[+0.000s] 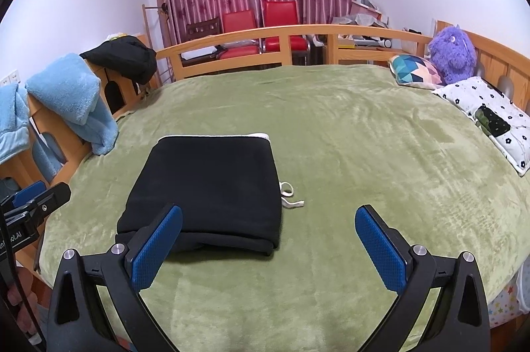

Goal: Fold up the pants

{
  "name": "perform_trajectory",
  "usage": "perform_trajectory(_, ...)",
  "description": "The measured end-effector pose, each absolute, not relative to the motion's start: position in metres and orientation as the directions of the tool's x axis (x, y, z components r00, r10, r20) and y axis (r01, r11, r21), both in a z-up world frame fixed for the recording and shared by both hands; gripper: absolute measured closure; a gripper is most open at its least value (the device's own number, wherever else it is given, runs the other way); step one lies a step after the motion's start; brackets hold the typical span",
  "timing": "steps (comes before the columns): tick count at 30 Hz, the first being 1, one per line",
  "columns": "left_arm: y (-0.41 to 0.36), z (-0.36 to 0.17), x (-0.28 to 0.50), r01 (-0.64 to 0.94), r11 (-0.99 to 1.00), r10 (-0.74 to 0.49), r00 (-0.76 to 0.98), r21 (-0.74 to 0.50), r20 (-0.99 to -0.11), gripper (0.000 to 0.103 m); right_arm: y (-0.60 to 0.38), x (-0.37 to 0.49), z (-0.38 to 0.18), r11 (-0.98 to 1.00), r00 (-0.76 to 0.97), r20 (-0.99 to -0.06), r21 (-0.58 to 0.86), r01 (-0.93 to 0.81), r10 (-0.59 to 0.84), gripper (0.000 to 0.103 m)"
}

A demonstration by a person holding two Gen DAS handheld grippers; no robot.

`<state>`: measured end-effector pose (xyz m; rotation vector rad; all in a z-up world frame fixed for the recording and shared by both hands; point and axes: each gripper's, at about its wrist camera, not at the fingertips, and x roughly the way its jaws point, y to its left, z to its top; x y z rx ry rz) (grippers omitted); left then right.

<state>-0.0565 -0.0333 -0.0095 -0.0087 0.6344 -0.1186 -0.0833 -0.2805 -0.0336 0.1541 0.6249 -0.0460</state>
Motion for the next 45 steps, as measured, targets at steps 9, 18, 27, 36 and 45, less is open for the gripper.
perform_trajectory(9, -0.026, -0.009, -0.058, 0.096, 0.994, -0.11, 0.801, -0.055, -0.589, 0.015, -0.276, -0.084, -0.032, 0.988, 0.812, -0.583, 0.128, 0.085, 0.006, 0.001)
perform_trajectory(18, -0.024, -0.008, -0.058, 0.091, 0.994, -0.106, 0.802, -0.055, -0.588, 0.015, -0.271, -0.083, -0.031, 0.988, 0.814, -0.581, 0.127, 0.084, 0.005, 0.001)
perform_trajectory(27, -0.024, -0.006, -0.059, 0.087, 0.995, -0.102, 0.802, -0.055, -0.588, 0.015, -0.271, -0.082, -0.031, 0.988, 0.813, -0.583, 0.128, 0.087, 0.004, 0.001)
perform_trajectory(36, -0.023, -0.005, -0.059, 0.089, 0.994, -0.105, 0.803, -0.055, -0.587, 0.015, -0.269, -0.082, -0.031, 0.987, 0.813, -0.582, 0.133, 0.092, 0.003, 0.001)
perform_trajectory(45, -0.026, -0.003, -0.059, 0.09, 0.994, -0.105, 0.803, -0.055, -0.587, 0.014, -0.267, -0.083, -0.031, 0.986, 0.814, -0.581, 0.137, 0.099, -0.001, 0.001)
